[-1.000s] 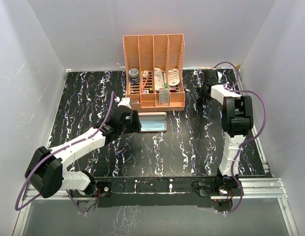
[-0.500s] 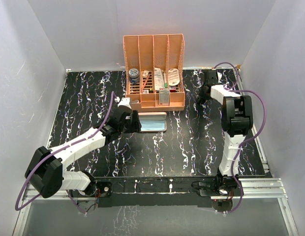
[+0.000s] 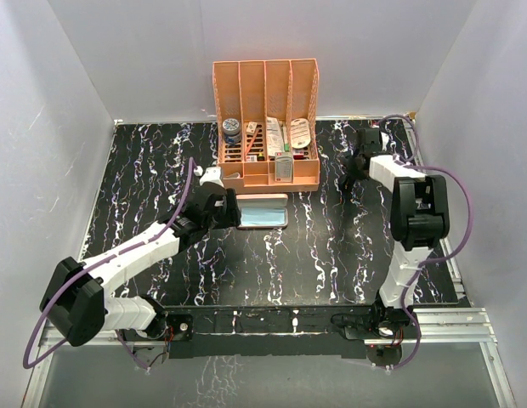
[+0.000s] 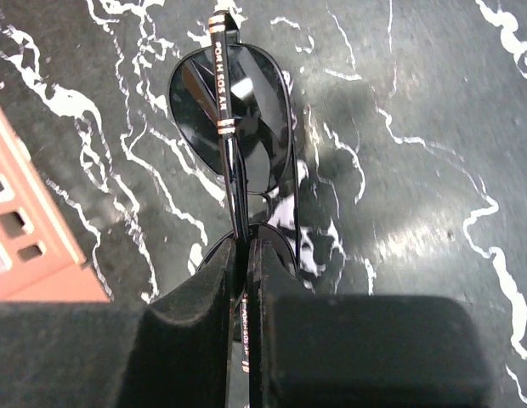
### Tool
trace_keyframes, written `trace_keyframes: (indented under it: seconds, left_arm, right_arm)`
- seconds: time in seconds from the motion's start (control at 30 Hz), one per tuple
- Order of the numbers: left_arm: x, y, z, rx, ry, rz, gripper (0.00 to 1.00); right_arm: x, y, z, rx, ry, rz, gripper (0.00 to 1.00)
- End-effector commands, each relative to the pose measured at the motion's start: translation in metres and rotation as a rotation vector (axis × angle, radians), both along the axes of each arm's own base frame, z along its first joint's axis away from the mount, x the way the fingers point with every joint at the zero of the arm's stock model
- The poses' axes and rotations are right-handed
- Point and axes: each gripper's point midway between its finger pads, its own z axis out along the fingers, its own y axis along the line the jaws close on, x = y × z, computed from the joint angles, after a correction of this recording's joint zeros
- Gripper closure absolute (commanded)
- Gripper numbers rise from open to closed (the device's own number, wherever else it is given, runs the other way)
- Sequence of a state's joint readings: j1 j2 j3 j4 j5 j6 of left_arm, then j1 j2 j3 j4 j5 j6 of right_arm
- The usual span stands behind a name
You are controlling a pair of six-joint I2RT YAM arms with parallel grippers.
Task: Organize the sunglasses
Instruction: Pick up the sunglasses from the center of the board.
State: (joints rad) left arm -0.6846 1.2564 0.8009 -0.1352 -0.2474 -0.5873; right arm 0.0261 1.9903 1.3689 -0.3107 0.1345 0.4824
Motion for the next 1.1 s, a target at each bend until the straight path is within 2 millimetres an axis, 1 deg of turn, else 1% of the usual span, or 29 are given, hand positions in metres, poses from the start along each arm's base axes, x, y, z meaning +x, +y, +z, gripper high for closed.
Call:
trace_keyframes:
  seconds: [0.0,0.07,0.1,0.13,0.17,0.23,0.37,0.4,0.47,0.6,0.63,0.73,0.83,1.0,1.07]
  left_arm:
    - [0.005,0.01,0.007,0.016,-0.029,0.048,0.46]
    - [0.009,0.014,0.006,0.022,-0.033,0.066,0.46]
    - [0.011,0.017,0.005,0.024,-0.035,0.078,0.46]
    - [0.013,0.019,0.005,0.022,-0.04,0.09,0.46]
    - [0.015,0.021,0.005,0.021,-0.046,0.1,0.46]
    - [0.02,0.025,0.006,0.018,-0.065,0.118,0.45]
    - [0.035,0.031,0.012,0.026,-0.119,0.156,0.44]
    - [0.04,0.032,0.013,0.034,-0.128,0.162,0.44]
    - [0.047,0.037,0.011,0.07,-0.138,0.191,0.44]
    - [0.053,0.042,-0.012,0.108,-0.086,0.206,0.45]
    - [0.051,0.043,-0.022,0.115,-0.066,0.206,0.46]
    - [0.044,0.039,-0.046,0.106,-0.015,0.19,0.53]
    - [0.038,0.035,-0.063,0.086,0.017,0.175,0.62]
    - [0.037,0.028,-0.07,0.067,0.038,0.151,0.64]
    - [0.037,0.025,-0.071,0.061,0.044,0.139,0.67]
  right_arm:
    - [-0.001,0.012,0.052,0.056,-0.147,-0.01,1.0]
    - [-0.013,0.018,0.058,0.058,-0.158,-0.003,1.0]
    - [-0.021,0.021,0.057,0.059,-0.153,0.004,1.0]
    - [-0.027,0.024,0.06,0.062,-0.159,0.01,1.0]
    - [-0.032,0.026,0.067,0.065,-0.173,0.017,1.0]
    - [-0.044,0.028,0.069,0.076,-0.178,0.023,1.0]
    - [-0.062,0.036,0.074,0.103,-0.193,0.052,1.0]
    - [-0.065,0.038,0.078,0.108,-0.204,0.057,1.0]
    - [-0.072,0.043,0.082,0.115,-0.215,0.07,1.0]
    - [-0.081,0.047,0.087,0.116,-0.226,0.088,1.0]
    - [-0.083,0.048,0.087,0.118,-0.226,0.091,1.0]
    - [-0.086,0.051,0.086,0.12,-0.224,0.107,1.0]
    - [-0.089,0.054,0.083,0.12,-0.22,0.113,1.0]
    - [-0.09,0.055,0.078,0.124,-0.217,0.12,1.0]
    - [-0.09,0.057,0.078,0.128,-0.217,0.125,1.0]
